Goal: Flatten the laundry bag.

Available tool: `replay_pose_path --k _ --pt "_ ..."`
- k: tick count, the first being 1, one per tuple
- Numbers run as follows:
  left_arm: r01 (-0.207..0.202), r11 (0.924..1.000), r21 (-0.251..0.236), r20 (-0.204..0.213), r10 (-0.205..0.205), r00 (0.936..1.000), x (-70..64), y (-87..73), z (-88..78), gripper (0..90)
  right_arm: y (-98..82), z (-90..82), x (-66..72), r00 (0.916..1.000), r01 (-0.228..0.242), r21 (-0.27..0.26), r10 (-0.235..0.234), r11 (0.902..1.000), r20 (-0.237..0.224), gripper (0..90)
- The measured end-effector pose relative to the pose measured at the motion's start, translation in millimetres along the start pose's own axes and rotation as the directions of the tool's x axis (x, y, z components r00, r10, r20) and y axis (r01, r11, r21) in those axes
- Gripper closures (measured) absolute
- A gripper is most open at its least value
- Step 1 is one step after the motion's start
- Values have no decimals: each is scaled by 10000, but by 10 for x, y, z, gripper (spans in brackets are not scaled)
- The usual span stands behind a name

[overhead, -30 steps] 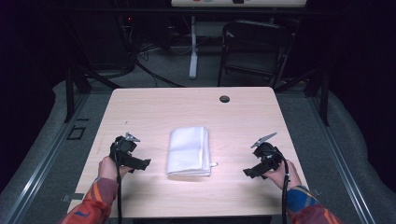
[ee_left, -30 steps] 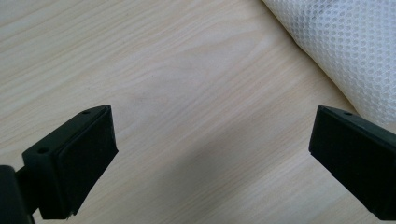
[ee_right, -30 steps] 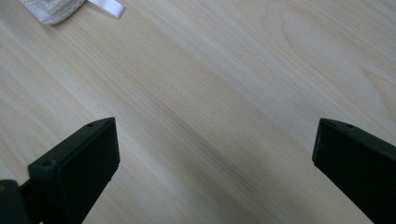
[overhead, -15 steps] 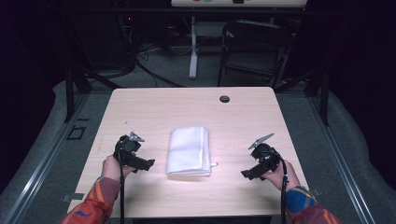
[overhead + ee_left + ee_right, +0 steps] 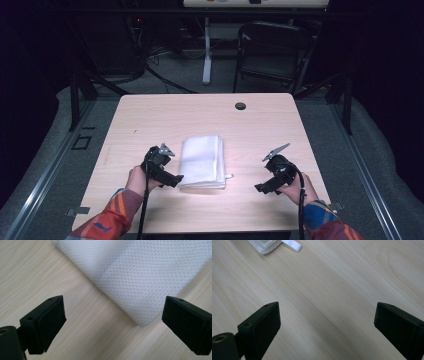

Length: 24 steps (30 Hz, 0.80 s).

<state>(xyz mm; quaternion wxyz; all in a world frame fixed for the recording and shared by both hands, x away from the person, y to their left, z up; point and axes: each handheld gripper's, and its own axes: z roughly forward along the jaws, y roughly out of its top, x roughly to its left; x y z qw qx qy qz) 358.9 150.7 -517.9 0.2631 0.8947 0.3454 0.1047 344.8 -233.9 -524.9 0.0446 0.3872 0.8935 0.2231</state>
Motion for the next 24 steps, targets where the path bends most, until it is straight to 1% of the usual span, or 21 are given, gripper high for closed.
replay_pose_path --k 1,4,5,6,7,8,9,11,12,13,14,15,16,17,18,21,22,23,24 --pt "-89 10000 -15 80 89 9999 -22 19 14 47 5 -4 5 9999 52 57 -52 10000 103 64" --pt "-415 9991 -112 138 417 9990 -93 62 40 28 14 -3 21 9999 82 23 -82 10000 77 69" --pt "-451 9989 -117 201 454 9988 -115 75 49 23 17 -2 27 10000 43 -55 -43 10000 -22 79" --pt "-522 9986 -107 232 524 9984 -134 87 60 23 19 -5 28 10000 67 -109 -67 9999 10 82" --pt "-556 9984 -120 277 559 9981 -152 98 74 24 22 -5 29 10000 10 -220 -11 9998 -62 82" --pt "-610 9980 -136 289 614 9977 -170 110 85 24 26 -7 28 9999 7 -237 -10 9997 -129 82" --pt "-707 9974 -119 325 710 9969 -186 123 95 25 29 -8 34 9999 13 -247 -16 9997 -101 82" --pt "-815 9966 -112 419 819 9958 -221 146 122 31 43 2 52 9999 145 -133 -146 9998 -80 83" --pt "-926 9956 -110 499 931 9944 -238 159 136 31 43 2 52 9999 145 -133 -146 9998 -80 83" --pt "-984 9951 -88 564 987 9935 -258 171 152 32 45 15 64 9997 70 -234 -75 9997 -223 84" --pt "-1083 9941 -112 581 1088 9924 -282 181 172 33 52 14 67 9997 175 -130 -176 9998 -150 84" --pt "-1148 9933 -86 687 1152 9910 -304 193 191 36 55 23 77 9996 121 -219 -126 9997 -233 84" --pt "-1222 9925 -43 790 1221 9894 -327 206 214 40 61 18 78 9995 231 -155 -235 9996 -228 84" --pt "-1331 9911 18 834 1325 9877 -357 223 249 42 60 17 87 9994 216 -215 -222 9995 -276 84" --pt "-1403 9901 54 860 1393 9865 -377 232 271 46 62 22 98 9989 171 -306 -184 9994 -431 86" --pt "-1651 9862 90 769 1639 9835 -439 273 347 61 65 31 105 9989 251 -214 -259 9995 -390 88" --pt "-1676 9858 127 801 1661 9829 -455 287 373 66 66 41 111 9986 244 -185 -252 9995 -455 88" --pt "-1789 9836 233 752 1767 9814 -469 302 400 77 74 55 125 9982 279 -136 -286 9995 -528 89" --pt "-1867 9819 308 809 1837 9796 -482 316 427 77 74 55 125 9982 279 -136 -286 9995 -528 89"
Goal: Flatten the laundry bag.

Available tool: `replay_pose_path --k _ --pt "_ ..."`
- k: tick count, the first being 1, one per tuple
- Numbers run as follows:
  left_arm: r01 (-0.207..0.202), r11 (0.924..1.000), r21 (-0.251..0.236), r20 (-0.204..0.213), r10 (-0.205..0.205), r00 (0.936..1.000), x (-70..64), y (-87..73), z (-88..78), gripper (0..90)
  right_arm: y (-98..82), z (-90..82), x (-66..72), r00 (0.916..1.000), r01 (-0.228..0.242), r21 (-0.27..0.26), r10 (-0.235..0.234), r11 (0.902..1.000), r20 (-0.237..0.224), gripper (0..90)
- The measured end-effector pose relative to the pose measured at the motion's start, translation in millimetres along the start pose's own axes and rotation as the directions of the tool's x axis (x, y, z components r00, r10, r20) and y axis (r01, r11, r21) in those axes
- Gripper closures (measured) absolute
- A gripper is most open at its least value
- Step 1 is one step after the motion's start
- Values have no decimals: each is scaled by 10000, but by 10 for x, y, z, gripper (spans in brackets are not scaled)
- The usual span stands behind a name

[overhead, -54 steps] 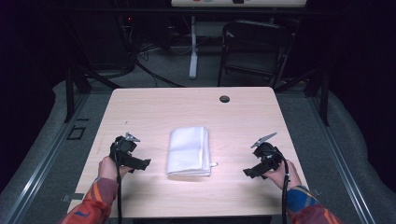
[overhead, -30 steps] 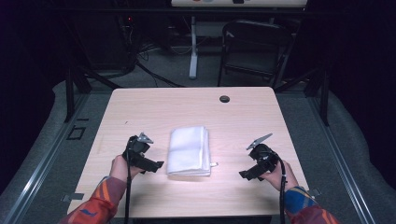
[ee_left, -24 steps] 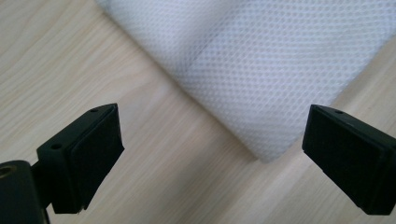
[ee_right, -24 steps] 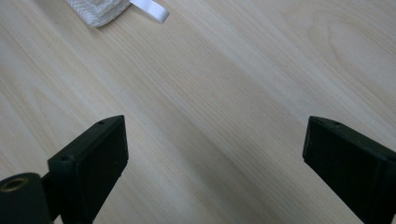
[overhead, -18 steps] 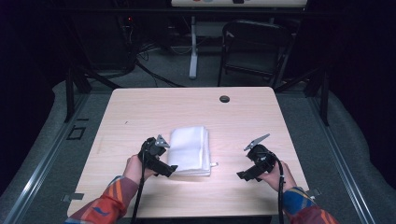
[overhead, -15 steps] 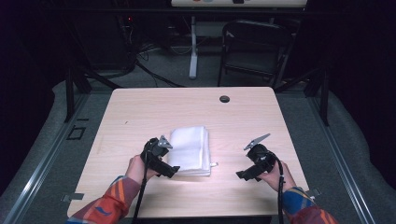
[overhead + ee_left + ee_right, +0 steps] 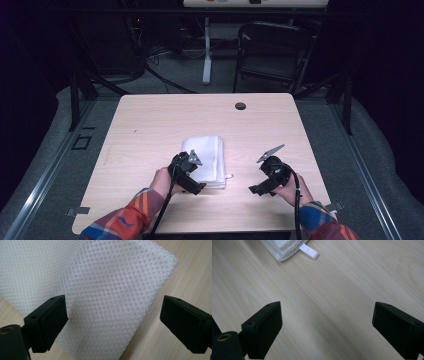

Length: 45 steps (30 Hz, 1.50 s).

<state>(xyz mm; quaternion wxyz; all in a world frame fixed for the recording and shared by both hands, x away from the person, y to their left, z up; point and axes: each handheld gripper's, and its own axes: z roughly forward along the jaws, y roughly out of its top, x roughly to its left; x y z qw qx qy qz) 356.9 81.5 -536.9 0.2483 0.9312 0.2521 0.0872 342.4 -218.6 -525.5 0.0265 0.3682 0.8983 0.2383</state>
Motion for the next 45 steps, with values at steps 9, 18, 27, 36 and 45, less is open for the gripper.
replay_pose_path --k 9,18,27,36,45 --pt "-314 9989 361 -304 325 9990 -48 85 177 213 33 46 65 9996 48 -44 -49 10000 -286 93" --pt "-841 9958 369 22 841 9965 -32 93 191 471 117 94 165 9992 374 -320 -377 9988 -111 176" --pt "-1074 9930 483 177 1066 9941 -32 85 200 637 286 187 310 9972 749 -379 -750 9965 7 352" --pt "-1193 9924 307 312 1184 9925 -17 69 179 832 400 299 411 9950 981 -363 -974 9945 207 640" --pt "-938 9951 -298 464 951 9944 19 60 113 853 505 405 480 9913 1305 -512 -1295 9901 223 885"
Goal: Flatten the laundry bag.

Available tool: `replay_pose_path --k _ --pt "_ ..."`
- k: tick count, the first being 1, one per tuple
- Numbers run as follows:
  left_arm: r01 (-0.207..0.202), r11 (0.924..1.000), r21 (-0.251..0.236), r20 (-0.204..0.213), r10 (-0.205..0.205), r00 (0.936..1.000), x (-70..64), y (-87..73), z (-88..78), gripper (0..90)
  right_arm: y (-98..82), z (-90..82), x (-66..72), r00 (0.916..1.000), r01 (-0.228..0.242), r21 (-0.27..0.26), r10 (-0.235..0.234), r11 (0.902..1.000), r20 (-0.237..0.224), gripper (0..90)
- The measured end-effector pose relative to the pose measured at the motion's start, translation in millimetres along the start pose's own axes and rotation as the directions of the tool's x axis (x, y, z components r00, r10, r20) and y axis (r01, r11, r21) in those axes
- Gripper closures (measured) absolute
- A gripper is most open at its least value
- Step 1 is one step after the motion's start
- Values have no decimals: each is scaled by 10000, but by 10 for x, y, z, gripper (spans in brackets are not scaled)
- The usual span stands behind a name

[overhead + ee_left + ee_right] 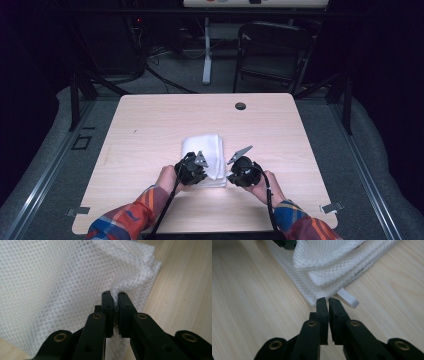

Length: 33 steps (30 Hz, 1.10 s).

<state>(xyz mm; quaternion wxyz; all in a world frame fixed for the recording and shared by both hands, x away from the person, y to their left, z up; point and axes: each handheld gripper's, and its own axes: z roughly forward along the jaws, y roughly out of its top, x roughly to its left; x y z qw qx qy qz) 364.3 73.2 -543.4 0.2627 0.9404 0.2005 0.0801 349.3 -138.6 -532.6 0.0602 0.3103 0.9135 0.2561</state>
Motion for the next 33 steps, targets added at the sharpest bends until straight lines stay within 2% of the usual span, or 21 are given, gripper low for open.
replay_pose_path --k 3,6,8,11,14,16,18,20,21,29,33 --pt "-5 10000 -74 -61 5 10000 1 -2 -25 853 31 55 12 10000 -34 -267 32 9996 -65 900" --pt "47 9998 -186 -101 -49 9999 -3 0 -39 853 62 126 24 9999 88 -185 -91 9998 -122 900" --pt "49 9998 -197 -137 -51 9999 -9 -6 -40 853 91 210 68 9996 259 208 -258 9994 -78 900" --pt "49 9999 -161 -169 -52 9998 -15 -20 -37 853 92 269 77 9993 367 340 -365 9987 -44 900" --pt "125 9996 -241 -231 -131 9996 -19 -34 -43 852 100 295 86 9991 405 56 -405 9992 85 900" --pt "119 9995 -295 -142 -123 9998 -9 -41 -45 853 130 283 97 9979 553 -293 -542 9980 361 900" --pt "147 9991 -408 -160 -154 9998 -4 -48 -35 852 129 292 97 9980 505 -350 -491 9981 396 900" --pt "155 9988 -470 -84 -159 9998 5 -34 -29 852 114 323 78 9984 398 -193 -390 9990 414 900" --pt "143 9989 -445 -13 -144 9999 11 -19 -28 852 86 330 46 9996 141 -284 -134 9995 244 900" --pt "147 9978 -652 -563 -184 9982 -20 31 -74 855 49 349 55 9995 86 -453 -72 9989 311 900" --pt "407 9948 -932 -892 -490 9948 -43 26 -111 855 45 348 55 9995 95 -470 -81 9989 306 900"
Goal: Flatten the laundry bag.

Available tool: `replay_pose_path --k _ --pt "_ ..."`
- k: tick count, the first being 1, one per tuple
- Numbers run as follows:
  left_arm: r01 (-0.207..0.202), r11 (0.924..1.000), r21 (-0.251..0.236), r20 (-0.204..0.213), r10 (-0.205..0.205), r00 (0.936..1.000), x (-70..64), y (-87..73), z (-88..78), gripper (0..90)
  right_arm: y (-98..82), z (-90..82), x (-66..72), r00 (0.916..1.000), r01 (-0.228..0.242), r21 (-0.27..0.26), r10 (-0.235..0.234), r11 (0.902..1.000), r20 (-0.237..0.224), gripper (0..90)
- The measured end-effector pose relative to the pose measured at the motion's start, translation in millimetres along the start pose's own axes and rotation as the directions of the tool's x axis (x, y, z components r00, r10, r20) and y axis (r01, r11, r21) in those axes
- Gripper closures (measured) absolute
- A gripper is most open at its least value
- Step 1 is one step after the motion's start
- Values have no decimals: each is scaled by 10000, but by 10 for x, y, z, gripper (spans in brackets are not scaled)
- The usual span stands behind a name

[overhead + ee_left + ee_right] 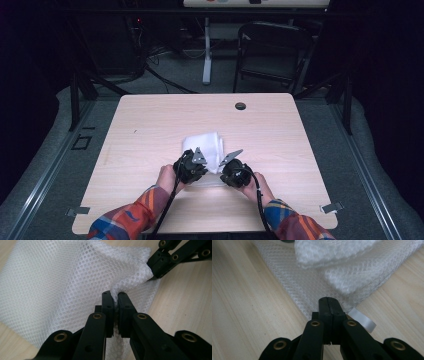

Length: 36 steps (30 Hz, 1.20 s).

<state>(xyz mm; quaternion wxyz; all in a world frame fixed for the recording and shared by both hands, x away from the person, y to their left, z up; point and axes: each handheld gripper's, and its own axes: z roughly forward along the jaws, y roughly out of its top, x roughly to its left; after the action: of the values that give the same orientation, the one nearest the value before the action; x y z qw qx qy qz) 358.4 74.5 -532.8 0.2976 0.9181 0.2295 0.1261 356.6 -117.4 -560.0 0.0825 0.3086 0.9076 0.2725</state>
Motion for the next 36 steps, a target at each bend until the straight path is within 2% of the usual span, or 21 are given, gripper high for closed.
replay_pose_path --k 6,9,13,16,30,36 --pt "156 9997 -205 -371 -163 9992 -19 -16 -50 855 37 -5 -4 9998 210 357 -208 9991 -50 900" --pt "216 9995 -243 -456 -227 9987 -15 -33 -81 854 36 0 -18 9998 139 303 -134 9994 -171 900" --pt "292 9980 -567 -526 -322 9981 -2 -58 -136 851 46 -2 -21 9994 324 394 -319 9987 -141 900" --pt "388 9971 -652 -580 -426 9974 13 -75 -162 851 37 2 -31 9995 208 278 -201 9994 -253 900" --pt "486 9957 -788 -831 -552 9950 29 -103 -221 849 33 6 -20 9995 255 212 -252 9994 -171 900" --pt "539 9953 -806 -1074 -624 9923 23 -113 -242 837 42 -2 -26 9990 407 356 -402 9985 -172 900"
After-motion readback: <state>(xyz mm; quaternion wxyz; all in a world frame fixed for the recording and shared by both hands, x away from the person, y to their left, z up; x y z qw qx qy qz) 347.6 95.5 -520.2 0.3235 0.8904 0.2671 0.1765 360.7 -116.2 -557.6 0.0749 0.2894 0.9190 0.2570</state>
